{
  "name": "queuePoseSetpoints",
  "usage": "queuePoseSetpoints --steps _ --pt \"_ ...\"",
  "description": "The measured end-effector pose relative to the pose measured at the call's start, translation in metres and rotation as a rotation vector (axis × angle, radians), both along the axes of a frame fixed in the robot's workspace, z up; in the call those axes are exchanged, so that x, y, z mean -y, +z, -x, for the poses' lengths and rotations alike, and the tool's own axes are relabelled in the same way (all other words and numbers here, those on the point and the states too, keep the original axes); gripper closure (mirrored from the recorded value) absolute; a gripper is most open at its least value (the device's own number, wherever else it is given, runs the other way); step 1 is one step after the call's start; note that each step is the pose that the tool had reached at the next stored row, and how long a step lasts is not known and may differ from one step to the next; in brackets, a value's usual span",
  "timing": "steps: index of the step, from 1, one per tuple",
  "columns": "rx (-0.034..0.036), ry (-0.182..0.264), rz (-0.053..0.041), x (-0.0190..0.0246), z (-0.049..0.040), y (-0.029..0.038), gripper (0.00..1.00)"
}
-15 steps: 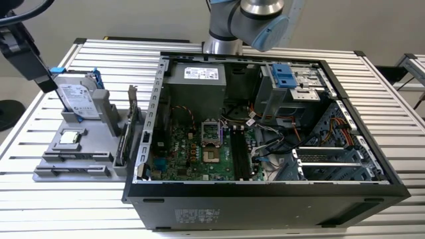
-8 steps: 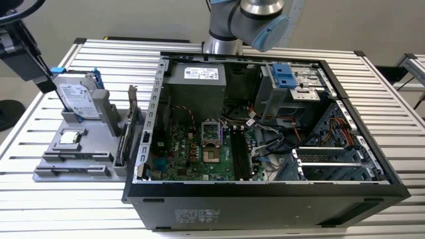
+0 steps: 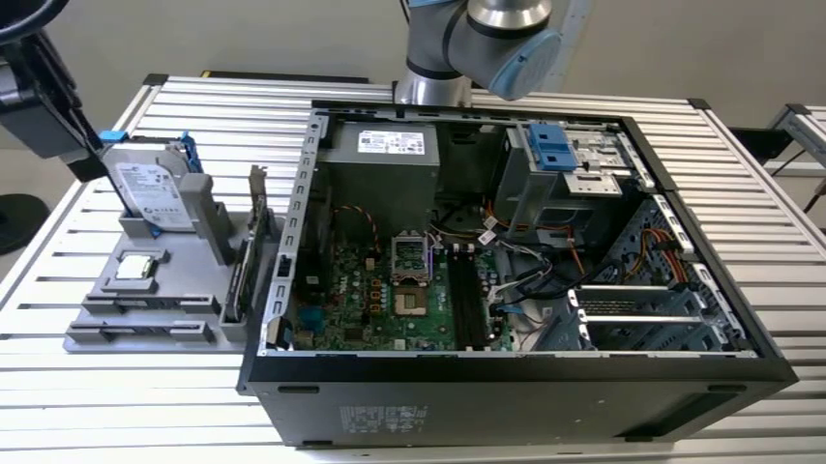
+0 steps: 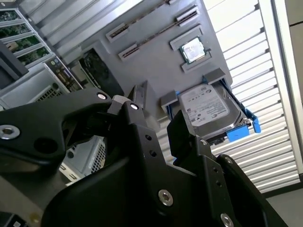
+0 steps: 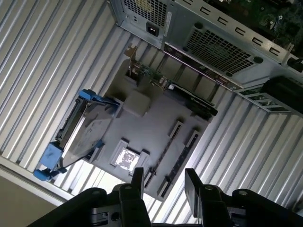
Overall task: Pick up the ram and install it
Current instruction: 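Reach for the ram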
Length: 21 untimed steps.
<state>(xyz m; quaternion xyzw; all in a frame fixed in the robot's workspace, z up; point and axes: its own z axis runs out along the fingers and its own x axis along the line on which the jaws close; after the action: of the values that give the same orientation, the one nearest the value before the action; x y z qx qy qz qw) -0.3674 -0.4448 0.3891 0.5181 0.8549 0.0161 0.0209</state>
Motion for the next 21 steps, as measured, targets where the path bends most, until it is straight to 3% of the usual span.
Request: queuePoseSetpoints --steps 21 --pt "0.0000 -0.173 0.0000 0.0000 0.0012 0.0000 0.00"
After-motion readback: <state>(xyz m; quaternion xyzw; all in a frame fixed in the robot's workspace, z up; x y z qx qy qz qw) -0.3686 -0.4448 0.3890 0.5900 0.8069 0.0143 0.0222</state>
